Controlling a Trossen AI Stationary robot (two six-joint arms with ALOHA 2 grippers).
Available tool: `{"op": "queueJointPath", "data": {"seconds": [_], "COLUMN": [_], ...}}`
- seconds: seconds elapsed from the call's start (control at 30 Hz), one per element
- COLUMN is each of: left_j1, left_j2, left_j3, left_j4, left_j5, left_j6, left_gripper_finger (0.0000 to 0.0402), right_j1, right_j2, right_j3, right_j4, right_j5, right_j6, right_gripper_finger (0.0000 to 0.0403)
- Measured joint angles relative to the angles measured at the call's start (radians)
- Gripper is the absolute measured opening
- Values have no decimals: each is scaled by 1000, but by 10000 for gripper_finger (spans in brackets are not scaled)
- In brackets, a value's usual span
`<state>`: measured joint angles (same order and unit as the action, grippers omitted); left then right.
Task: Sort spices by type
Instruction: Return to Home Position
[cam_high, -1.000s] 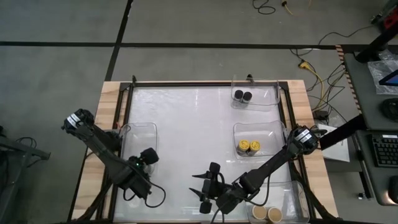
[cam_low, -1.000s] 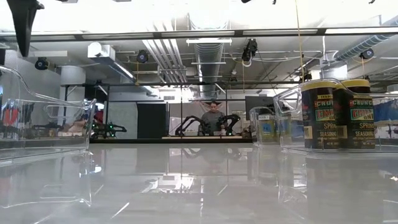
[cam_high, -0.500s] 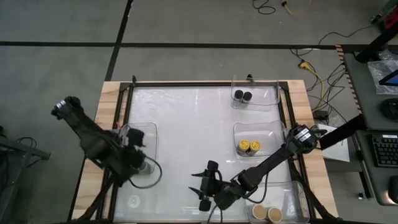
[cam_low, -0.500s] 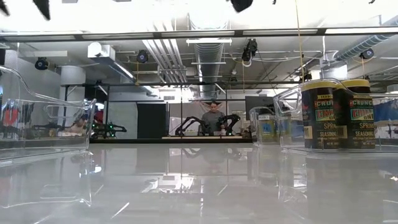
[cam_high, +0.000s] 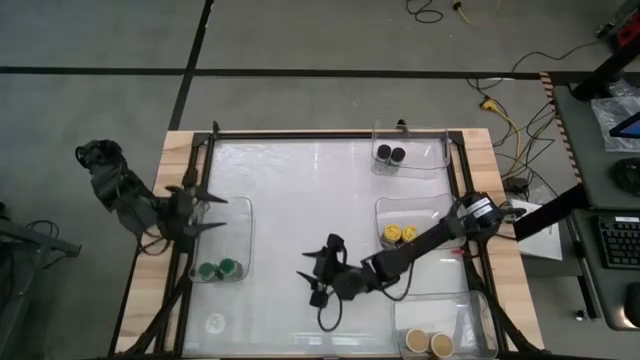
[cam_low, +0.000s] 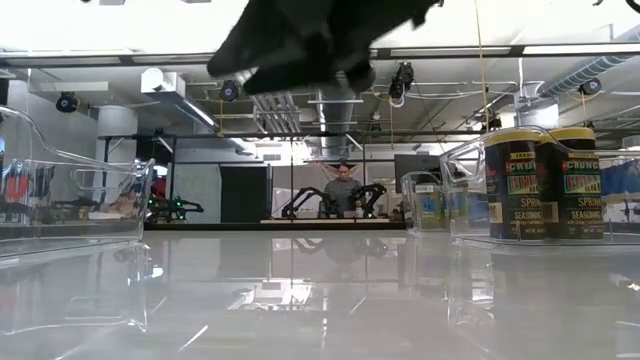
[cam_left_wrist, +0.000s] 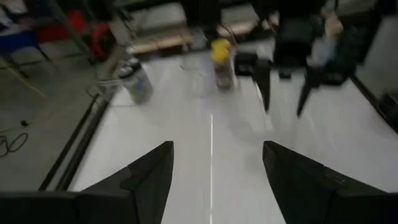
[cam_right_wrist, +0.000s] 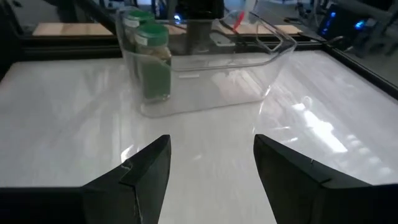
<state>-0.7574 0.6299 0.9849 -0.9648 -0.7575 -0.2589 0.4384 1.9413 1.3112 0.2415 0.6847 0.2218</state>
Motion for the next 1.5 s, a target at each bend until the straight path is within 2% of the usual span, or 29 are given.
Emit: {"op": "queueJointPath", "data": {"seconds": [0.17, 0.27, 0.37, 0.5, 0.67, 0.77, 0.83, 0.97, 1.07, 1.23, 1.37, 1.43, 1.5], "left_j1": [0, 0, 0, 0, 0, 0, 0, 0, 0, 0, 0, 0, 4], "left_j2": [-177, -264, -342, -409, -448, -452, -454, -470, -488, -508, -509, -512, -514], "left_j3": [-141, -206, -263, -291, -291, -262, -236, -207, -235, -355, -468, -516, -557], "left_j4": [121, 134, 138, 207, 202, 191, 187, 202, 276, 552, 746, 804, 841], "left_j5": [-38, -72, -91, -76, -71, -69, -40, -20, -29, 12, 67, 66, 63], "left_j6": [29, 44, 38, 41, 5, -67, -63, -33, 19, 127, 223, 247, 256], "left_gripper_finger": [230, 230, 230, 230, 230, 230, 225, 194, 158, 90, 40, 20, 6], "right_j1": [-72, -110, -125, -116, -90, -67, -50, -25, -13, -15, -54, -98, -170], "right_j2": [0, 0, -24, -126, -282, -388, -461, -593, -685, -796, -819, -801, -780], "right_j3": [-42, -58, -70, -99, -200, -309, -390, -565, -683, -850, -909, -910, -910], "right_j4": [131, 211, 209, 190, 175, 180, 224, 328, 411, 493, 495, 505, 518], "right_j5": [-141, -203, -205, -176, -169, -168, -168, -167, -164, -166, -163, -206, -327], "right_j6": [-118, -228, -363, -453, -445, -396, -370, -341, -306, -229, -147, -102, -77], "right_gripper_finger": [219, 219, 219, 219, 219, 219, 219, 219, 219, 219, 219, 219, 219]}}
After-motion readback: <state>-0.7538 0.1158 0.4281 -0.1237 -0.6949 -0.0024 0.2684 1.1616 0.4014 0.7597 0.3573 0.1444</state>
